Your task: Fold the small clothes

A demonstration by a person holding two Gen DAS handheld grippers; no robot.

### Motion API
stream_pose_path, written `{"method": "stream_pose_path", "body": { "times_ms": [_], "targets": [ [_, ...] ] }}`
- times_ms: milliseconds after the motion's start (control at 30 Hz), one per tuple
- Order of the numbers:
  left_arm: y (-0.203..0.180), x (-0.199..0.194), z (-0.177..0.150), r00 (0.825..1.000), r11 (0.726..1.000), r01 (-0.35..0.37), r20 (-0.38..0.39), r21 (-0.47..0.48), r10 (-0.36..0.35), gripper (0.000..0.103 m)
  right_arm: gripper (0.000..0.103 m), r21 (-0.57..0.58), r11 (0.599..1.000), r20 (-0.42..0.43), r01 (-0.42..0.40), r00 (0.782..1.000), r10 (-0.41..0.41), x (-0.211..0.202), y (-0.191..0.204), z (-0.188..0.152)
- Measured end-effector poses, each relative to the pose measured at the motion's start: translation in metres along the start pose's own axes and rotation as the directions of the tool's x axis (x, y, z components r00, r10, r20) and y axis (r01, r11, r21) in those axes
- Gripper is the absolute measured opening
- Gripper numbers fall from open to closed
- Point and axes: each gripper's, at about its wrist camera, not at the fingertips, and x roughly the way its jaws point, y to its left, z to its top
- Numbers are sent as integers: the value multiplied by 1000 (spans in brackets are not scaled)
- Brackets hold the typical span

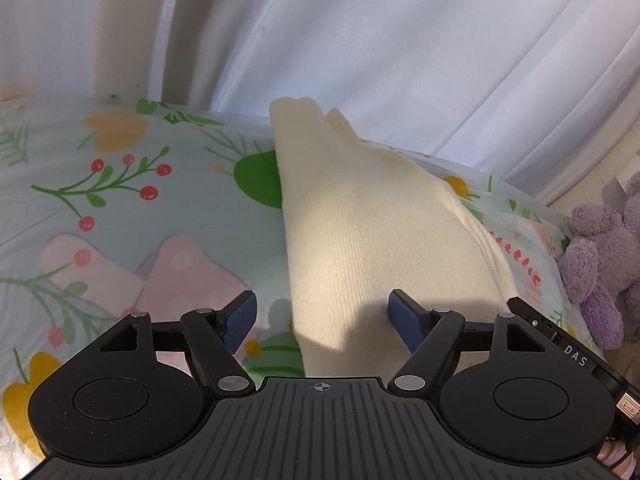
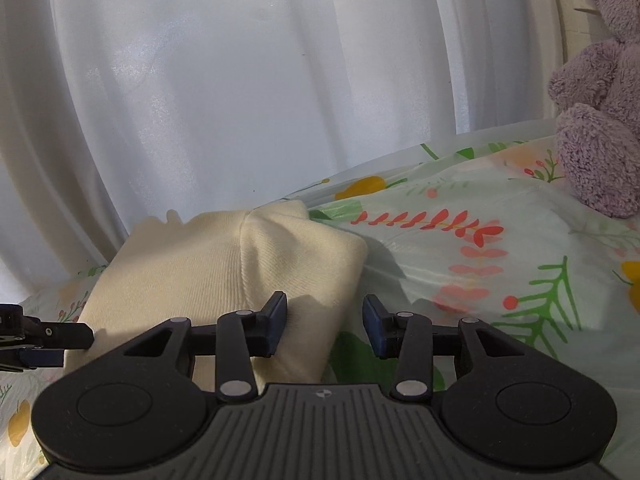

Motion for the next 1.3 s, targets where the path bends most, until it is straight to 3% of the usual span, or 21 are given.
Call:
{"method": "stream_pose_path", "body": {
  "times_ms": [167,267,400,500,533,600,700,733,767,833,900,967,1000,1067,1167,1267,1300],
  "targets": [
    [6,-28,-31,990,990,139,-39,0,-139,78,48,128,987,-56,-93,993,101,-37,-21,-13],
    [9,-39,-54,974,976,213,-66,-49,-216,78,50,259,951,-119,-170,971,206,-53,-31,-28],
    [15,-38,-78,935,926,327,-78,-188,-346,78,50,451,854,-161,-257,918,362,-49,-41,-52],
    [17,-30,-86,909,876,381,-53,-296,-414,78,45,550,793,-126,-262,913,388,-37,-44,-61],
    [17,-28,-88,907,864,389,-33,-320,-421,78,32,589,766,-107,-258,915,390,-33,-45,-63],
    [16,-24,-89,901,841,406,5,-356,-433,78,19,667,690,-62,-282,902,428,-28,-45,-64],
    [14,-19,-88,900,823,417,54,-386,-432,78,17,754,556,43,-349,871,489,-23,-49,-68],
    [13,-16,-87,903,821,414,61,-394,-426,78,18,765,538,60,-355,871,488,-22,-50,-70],
    [12,-14,-87,907,819,404,65,-407,-415,78,20,767,541,59,-344,878,475,-19,-49,-70],
    [14,-10,-82,904,803,413,85,-429,-419,78,36,772,555,29,-309,890,456,-12,-47,-71],
    [16,-6,-82,904,785,412,101,-462,-415,78,35,775,552,31,-306,892,450,-4,-45,-70],
    [16,-2,-83,902,771,414,103,-484,-420,78,27,779,550,43,-301,901,432,-3,-42,-65],
    [16,-2,-84,901,769,415,103,-487,-421,78,11,782,551,34,-290,903,428,-2,-40,-61],
    [15,-2,-83,894,764,430,110,-481,-435,78,10,778,553,35,-298,900,435,-4,-33,-51],
    [14,-4,-79,891,764,443,132,-469,-435,78,9,848,354,159,-394,827,540,-4,-34,-46],
    [20,-8,-73,889,744,453,188,-492,-417,77,9,867,260,215,-425,789,575,-3,-34,-41],
    [22,-9,-73,889,736,454,203,-502,-409,77,8,870,245,222,-427,784,580,-2,-35,-41]
  ]
}}
